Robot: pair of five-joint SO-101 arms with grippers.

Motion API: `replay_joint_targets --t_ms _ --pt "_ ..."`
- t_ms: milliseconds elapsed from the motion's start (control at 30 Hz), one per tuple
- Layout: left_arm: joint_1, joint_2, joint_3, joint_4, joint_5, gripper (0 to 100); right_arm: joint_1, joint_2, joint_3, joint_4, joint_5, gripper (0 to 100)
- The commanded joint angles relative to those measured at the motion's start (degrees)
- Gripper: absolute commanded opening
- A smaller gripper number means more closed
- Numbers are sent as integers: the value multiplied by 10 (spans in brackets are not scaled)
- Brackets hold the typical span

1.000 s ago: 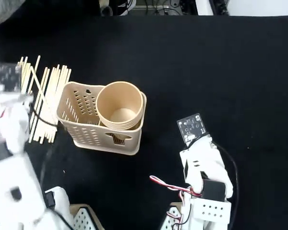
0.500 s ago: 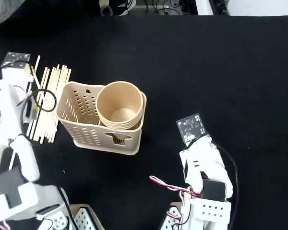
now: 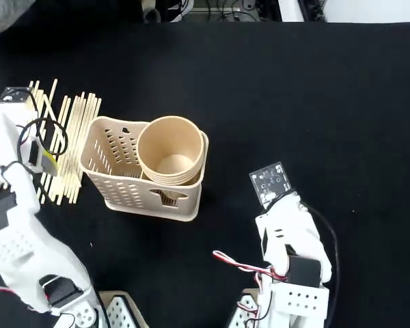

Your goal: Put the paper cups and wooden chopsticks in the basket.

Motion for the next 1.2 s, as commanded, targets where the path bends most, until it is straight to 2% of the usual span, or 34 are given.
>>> replay_joint_targets --t_ms 0,67,300,367,567,700,833,1067,1167 --pt "-3 47 -66 -4 -3 143 -6 -36 -2 3 4 11" --pt "-3 79 -84 -1 -4 111 -6 -36 -2 3 4 11" --pt "-3 127 -99 3 -4 95 -6 -36 -2 3 4 11" --pt "-4 125 -104 25 -4 30 -6 -36 -2 3 4 11" --pt "6 63 -98 94 -1 29 -6 -36 -2 3 4 11" --pt "4 -26 -65 114 0 29 -6 -36 -2 3 3 11" --pt "1 -165 30 98 1 29 -6 -36 -2 3 3 11" --pt "6 -470 276 -47 7 29 -5 -36 -2 3 2 11" --pt "2 -576 347 -103 69 29 -5 -36 -2 3 2 11"
